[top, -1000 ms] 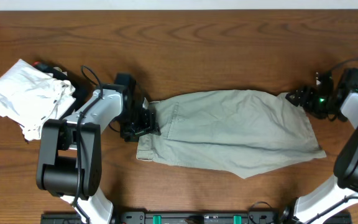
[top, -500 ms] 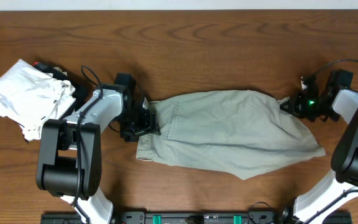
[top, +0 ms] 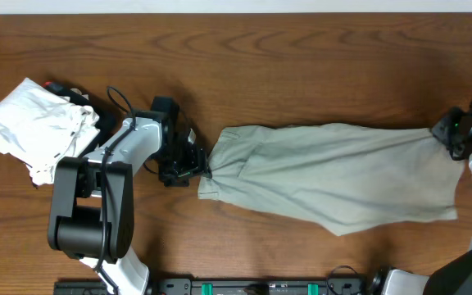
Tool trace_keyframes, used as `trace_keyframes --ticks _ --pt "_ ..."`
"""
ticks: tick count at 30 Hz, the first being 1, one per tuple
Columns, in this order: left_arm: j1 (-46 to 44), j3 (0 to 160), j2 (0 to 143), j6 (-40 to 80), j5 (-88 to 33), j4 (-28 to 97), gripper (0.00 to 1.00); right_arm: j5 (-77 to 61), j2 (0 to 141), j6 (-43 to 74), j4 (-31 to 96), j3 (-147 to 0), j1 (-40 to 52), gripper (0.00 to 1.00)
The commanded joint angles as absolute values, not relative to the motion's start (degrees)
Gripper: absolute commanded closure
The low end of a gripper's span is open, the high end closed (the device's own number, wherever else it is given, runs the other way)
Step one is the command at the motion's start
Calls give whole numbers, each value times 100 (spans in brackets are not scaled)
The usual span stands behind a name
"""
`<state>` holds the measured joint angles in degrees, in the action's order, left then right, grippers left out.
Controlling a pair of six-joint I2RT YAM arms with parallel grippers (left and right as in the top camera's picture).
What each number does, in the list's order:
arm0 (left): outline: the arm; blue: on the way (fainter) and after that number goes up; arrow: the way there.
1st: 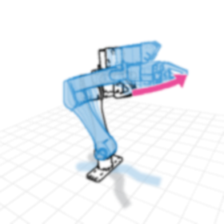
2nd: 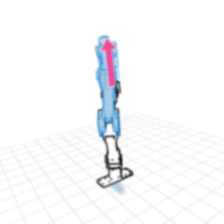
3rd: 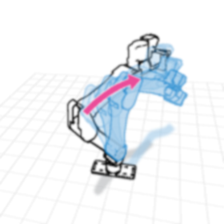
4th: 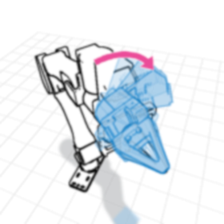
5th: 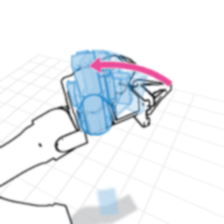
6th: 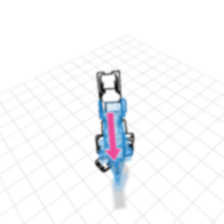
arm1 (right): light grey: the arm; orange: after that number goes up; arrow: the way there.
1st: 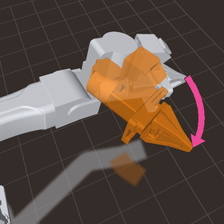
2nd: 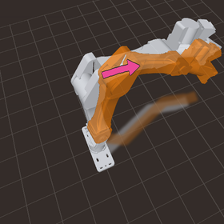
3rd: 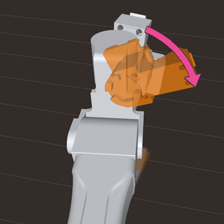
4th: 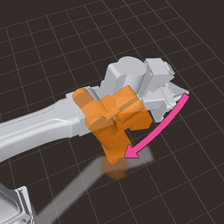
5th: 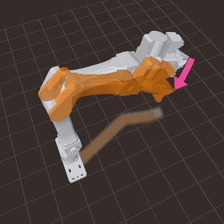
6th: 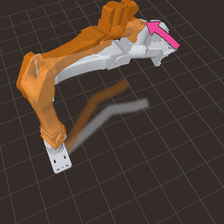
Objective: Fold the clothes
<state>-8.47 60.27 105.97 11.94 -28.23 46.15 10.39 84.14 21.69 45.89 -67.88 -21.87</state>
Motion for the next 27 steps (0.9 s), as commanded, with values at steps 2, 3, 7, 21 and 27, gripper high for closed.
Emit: trace_keyframes --ticks 2,3,7,21,27 --pt "-823 5944 10733 1120 -2440 4587 32 1608 8613 2438 4810 -6785 -2211 56" --pt "-823 5944 10733 1120 -2440 4593 32 1608 8641 2438 4866 -6783 -2211 56" --pt "-823 5944 10733 1120 -2440 4595 32 1461 8680 2353 4987 -6781 -2211 56" --pt "-816 6171 10556 1100 -2440 4576 21 -766 8814 1151 5500 -6335 -2062 57" --pt "-812 6438 9714 1098 -2364 4545 15 -301 8831 1278 4469 -5231 -2071 58"
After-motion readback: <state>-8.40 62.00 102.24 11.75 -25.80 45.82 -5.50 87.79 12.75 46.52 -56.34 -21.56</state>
